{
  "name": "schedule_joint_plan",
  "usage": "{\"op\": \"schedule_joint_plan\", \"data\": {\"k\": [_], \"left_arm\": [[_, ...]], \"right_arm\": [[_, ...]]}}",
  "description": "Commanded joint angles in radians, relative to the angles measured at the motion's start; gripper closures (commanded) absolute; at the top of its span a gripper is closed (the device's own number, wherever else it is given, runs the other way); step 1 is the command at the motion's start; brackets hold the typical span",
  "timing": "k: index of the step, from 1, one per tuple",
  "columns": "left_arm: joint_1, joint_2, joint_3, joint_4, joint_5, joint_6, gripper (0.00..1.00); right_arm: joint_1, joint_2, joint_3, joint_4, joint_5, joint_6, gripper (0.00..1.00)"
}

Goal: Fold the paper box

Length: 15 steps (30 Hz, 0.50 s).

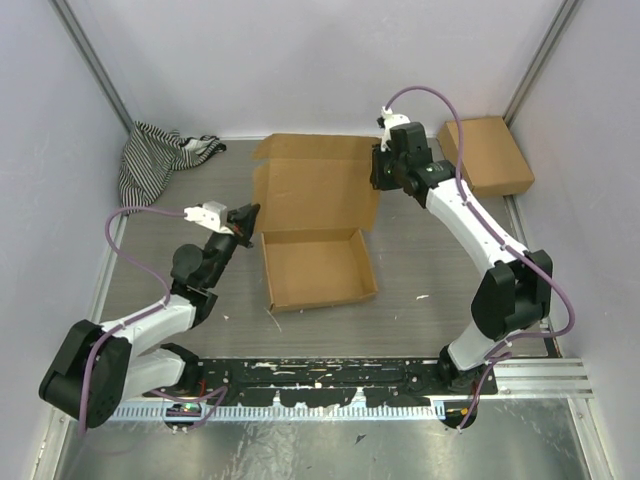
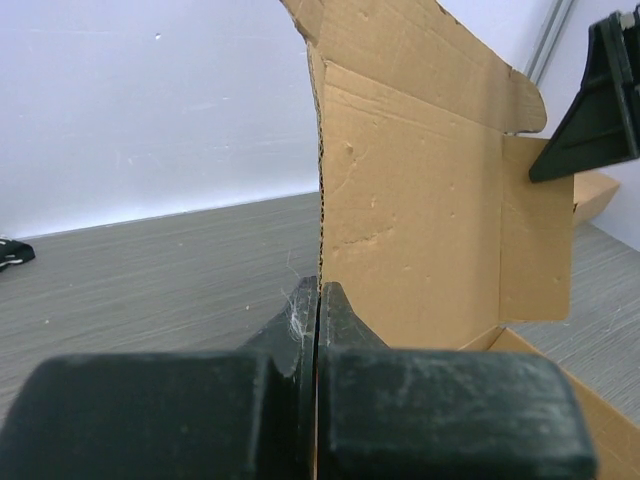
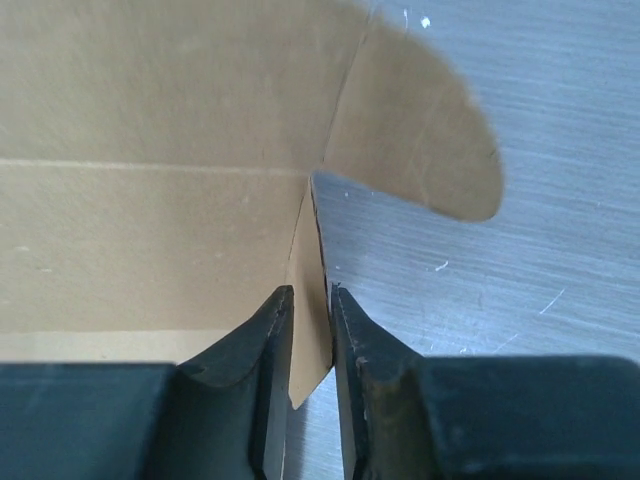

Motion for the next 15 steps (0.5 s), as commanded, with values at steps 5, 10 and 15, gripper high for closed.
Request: {"op": "schedule_joint_plan", "data": {"k": [5, 10, 15], "left_arm": [[-0.005, 0.008, 0.012, 0.064, 0.009, 0.020, 0.99], [-0.008, -0.035, 0.123, -0.193, -0.008, 0.000, 0.72], [-0.008, -0.084, 0.282, -0.532, -0.093, 0.001, 0.50]], "right_arm": [[-0.019, -0.004, 0.090, -0.009, -0.058, -0.017, 0.95], [-0.019, -0.060, 0.018, 0.024, 0.011, 0.007, 0.99], [-0.017, -0.143, -0.081, 0.086, 0.057, 0.010, 0.99]]}}
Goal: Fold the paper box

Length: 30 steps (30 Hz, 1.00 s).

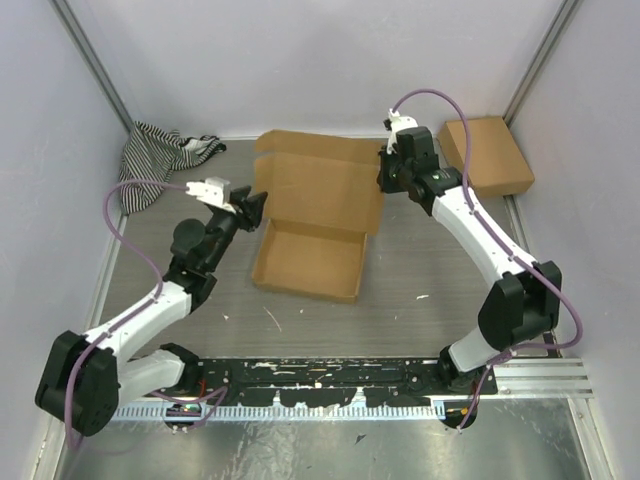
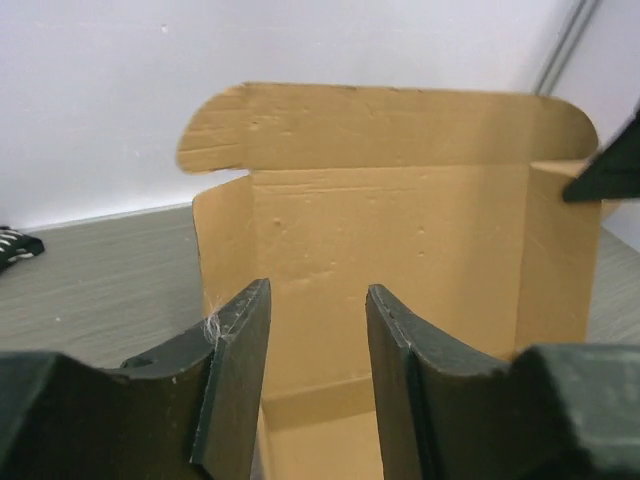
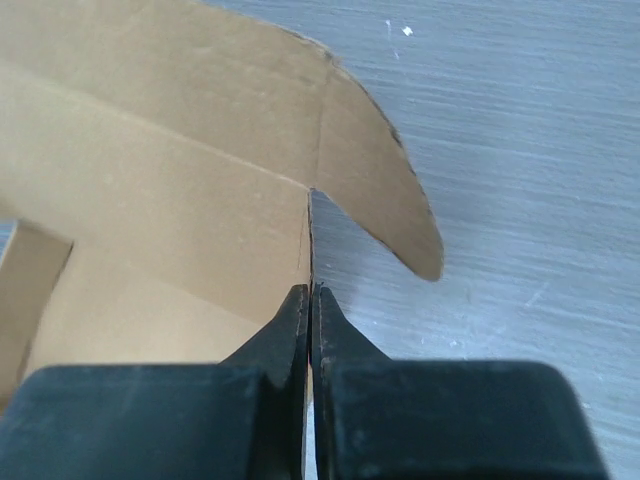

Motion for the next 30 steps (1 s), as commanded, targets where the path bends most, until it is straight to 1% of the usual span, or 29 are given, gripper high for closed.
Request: {"op": "schedule_joint_plan", "data": {"k": [1, 2, 3, 5, 7, 9, 14, 18, 24, 27, 30], "left_arm": [[-0.002, -0.055, 0.176, -0.364, -0.094, 0.020, 0.48], [-0.003, -0.054, 0.231, -0.496, -0.104, 0.043, 0.48], [-0.003, -0.049, 0.284, -0.585, -0.131, 0.051, 0.47], [-0.001, -0.035, 0.367, -0.709, -0.184, 0.061, 0.47], [-0.002, -0.024, 0.431, -0.784, -0.195, 0.080, 0.46], [-0.001, 0.001, 0.502, -0.839, -0.176, 0.097, 0.43], [-0.001, 0.115, 0.694, -0.993, -0.129, 0.135, 0.37], [-0.002, 0.215, 0.777, -1.027, -0.070, 0.182, 0.36], [0.006, 0.374, 0.906, -1.092, -0.065, 0.216, 0.32], [0.026, 0.449, 0.978, -1.124, -0.051, 0.223, 0.28], [0.061, 0.502, 1.047, -1.159, 0.011, 0.210, 0.23]], "right_arm": [[0.003, -0.127, -0.085, 0.077, 0.068, 0.005, 0.99], [0.005, -0.150, -0.111, 0.094, 0.067, 0.003, 0.99], [0.005, -0.173, -0.134, 0.114, 0.066, 0.001, 0.99], [0.007, -0.212, -0.177, 0.149, 0.061, -0.008, 0.99], [0.008, -0.243, -0.204, 0.162, 0.064, -0.021, 0.99], [0.010, -0.262, -0.226, 0.169, 0.067, -0.038, 0.99], [0.023, -0.323, -0.289, 0.232, 0.068, -0.092, 0.99], [0.026, -0.365, -0.326, 0.299, 0.022, -0.149, 0.99], [0.027, -0.337, -0.274, 0.269, -0.048, -0.178, 0.99], [0.026, -0.343, -0.276, 0.267, -0.070, -0.176, 0.99], [0.028, -0.349, -0.275, 0.255, -0.077, -0.178, 0.99]]}}
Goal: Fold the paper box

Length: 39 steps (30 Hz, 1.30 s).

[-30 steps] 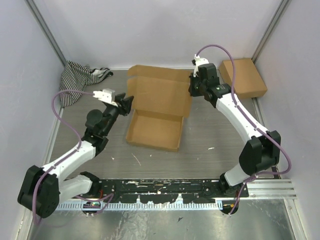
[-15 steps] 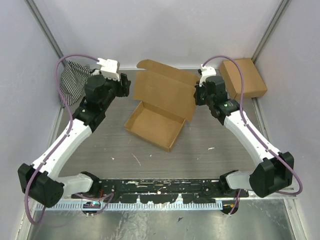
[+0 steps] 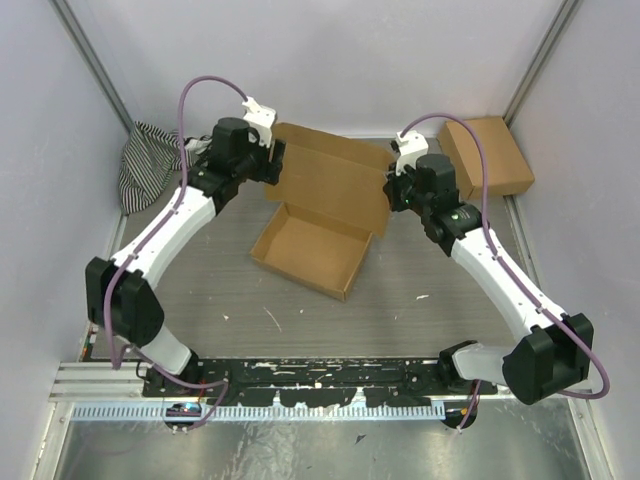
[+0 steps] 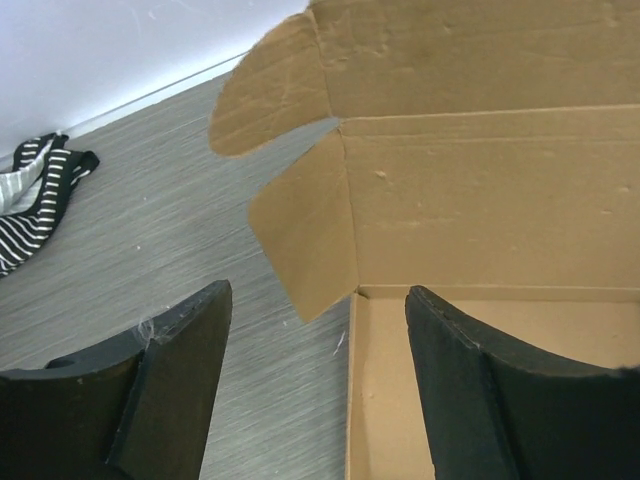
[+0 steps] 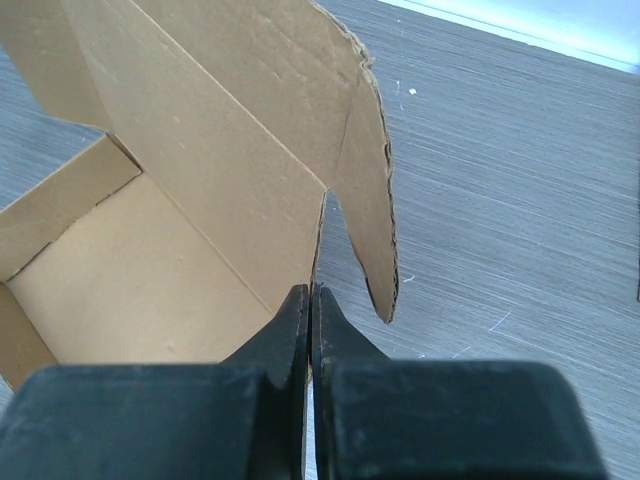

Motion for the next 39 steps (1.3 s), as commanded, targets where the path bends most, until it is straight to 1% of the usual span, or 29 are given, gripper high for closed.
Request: {"op": "schedule_joint_plan", "data": {"k": [1, 4, 8, 14, 21, 23, 24, 25, 27, 29, 33, 34, 37, 39], "left_arm": [[0.053, 0.048, 0.102, -0.059, 0.092, 0.002, 0.21], [0.087, 0.072, 0.121, -0.045, 0.132, -0.013, 0.20], [0.102, 0.104, 0.149, -0.035, 0.156, -0.006, 0.20], [0.111, 0.170, 0.201, -0.047, 0.232, -0.006, 0.21], [0.112, 0.221, 0.241, -0.082, 0.232, 0.026, 0.23], [0.112, 0.226, 0.235, -0.069, 0.229, 0.027, 0.26], [0.111, 0.228, 0.236, -0.068, 0.229, 0.027, 0.29], [0.111, 0.231, 0.238, -0.069, 0.232, 0.028, 0.35], [0.112, 0.231, 0.237, -0.067, 0.237, 0.029, 0.49], [0.112, 0.221, 0.225, -0.055, 0.251, 0.022, 0.64], [0.112, 0.171, 0.173, -0.017, 0.289, -0.004, 0.99], [0.112, 0.154, 0.154, -0.004, 0.291, -0.013, 1.00], [0.112, 0.094, 0.078, 0.041, 0.295, -0.041, 1.00], [0.111, 0.046, 0.011, 0.092, 0.305, -0.064, 1.00]], "right_arm": [[0.008, -0.024, 0.058, 0.032, -0.042, -0.024, 0.99], [0.007, -0.012, 0.075, 0.003, -0.051, -0.026, 0.99], [0.009, -0.013, 0.075, 0.003, -0.071, -0.024, 0.99], [0.008, -0.010, 0.080, -0.005, -0.080, -0.022, 0.99], [0.008, 0.003, 0.088, -0.018, -0.086, -0.023, 0.99], [0.008, 0.008, 0.093, -0.022, -0.086, -0.022, 0.99], [0.007, 0.010, 0.094, -0.026, -0.087, -0.023, 0.99], [0.008, 0.013, 0.096, -0.030, -0.087, -0.024, 0.99], [0.007, 0.018, 0.100, -0.037, -0.085, -0.024, 0.99], [0.008, 0.027, 0.108, -0.048, -0.081, -0.021, 0.99], [0.008, 0.073, 0.158, -0.106, -0.051, -0.009, 0.99], [0.007, 0.086, 0.173, -0.125, -0.042, -0.004, 0.98], [0.008, 0.138, 0.228, -0.184, -0.020, 0.010, 0.93], [0.008, 0.173, 0.272, -0.229, 0.006, 0.020, 0.92]]}}
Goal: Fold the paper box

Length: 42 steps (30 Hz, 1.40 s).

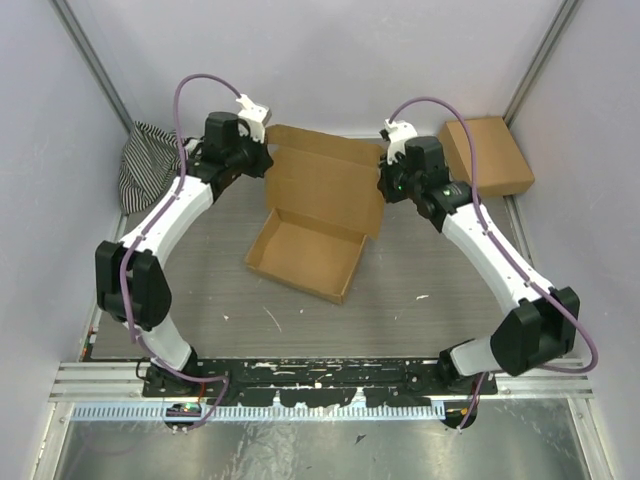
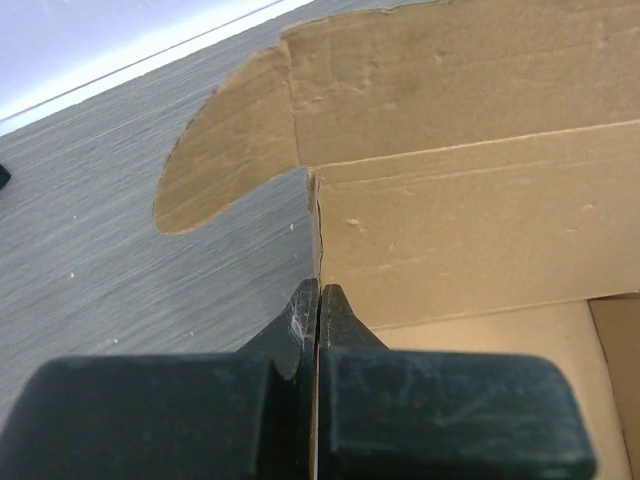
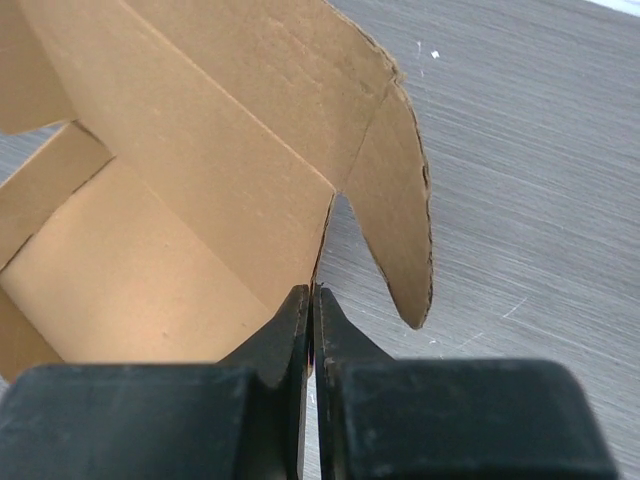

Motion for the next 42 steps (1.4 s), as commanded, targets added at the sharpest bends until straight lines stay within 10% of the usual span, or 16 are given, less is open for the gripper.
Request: {"op": "schedule_joint_plan", "data": {"k": [1, 16, 26, 42], "left_arm": [[0.004, -0.139, -0.145, 0.136, 0.039, -0.060, 1.00], [0.004, -0.417, -0.455, 0.386, 0.058, -0.175, 1.00], [-0.017, -0.448, -0.520, 0.422, 0.007, -0.236, 1.00], [-0.038, -0.296, -0.434, 0.484, -0.093, -0.244, 1.00]], "right_arm": [[0.005, 0.057, 0.118, -0.087, 0.064, 0.024, 0.91], [0.004, 0.168, 0.212, -0.210, 0.009, 0.023, 0.77], [0.009, 0.236, 0.297, -0.203, 0.018, 0.138, 0.97], [0.106, 0.337, 0.344, 0.067, 0.273, 0.229, 0.99]]}}
